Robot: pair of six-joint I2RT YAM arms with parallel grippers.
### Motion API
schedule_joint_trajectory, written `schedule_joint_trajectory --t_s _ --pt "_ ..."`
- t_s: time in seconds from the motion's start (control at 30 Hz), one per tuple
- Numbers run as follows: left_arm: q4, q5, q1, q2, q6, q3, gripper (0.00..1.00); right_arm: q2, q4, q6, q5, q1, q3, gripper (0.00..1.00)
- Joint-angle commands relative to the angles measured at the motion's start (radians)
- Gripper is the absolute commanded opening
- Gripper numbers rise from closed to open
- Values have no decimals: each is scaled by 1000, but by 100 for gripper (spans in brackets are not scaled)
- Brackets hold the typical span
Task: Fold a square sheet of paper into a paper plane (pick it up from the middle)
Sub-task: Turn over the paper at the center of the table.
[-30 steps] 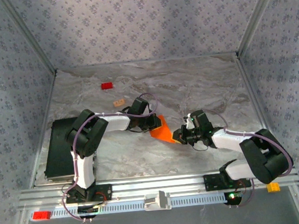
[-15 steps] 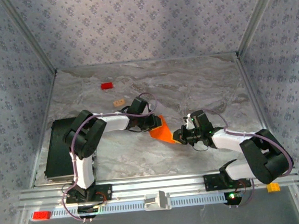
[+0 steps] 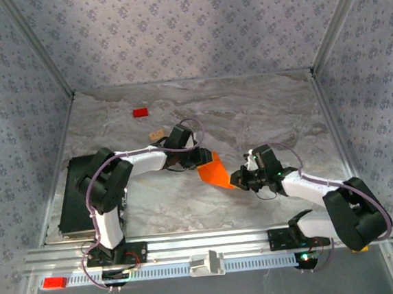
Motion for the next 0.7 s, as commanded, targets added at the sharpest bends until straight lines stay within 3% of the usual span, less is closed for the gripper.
schedule_joint_trajectory --t_s 0.0,0.17,0.3,0.37,0.53,0.67 --pt "-64 -76 -3 -89 42 -3 38 -71 -151 -82 91 -7 55 4" --pt "-115 -173 0 -171 77 -19 40 -169 -355 -180 248 -2 144 3" --pt "-122 -212 8 -220 86 -46 41 -207 -532 -225 458 41 254 3" --pt "-122 -229 15 -240 85 -60 41 -216 -614 -283 625 100 309 3" --pt "-122 -279 33 -285 68 -98 41 -185 -810 -286 1193 341 420 2" --pt "-117 -313 48 -320 48 -127 41 -73 -943 -252 1465 487 494 2"
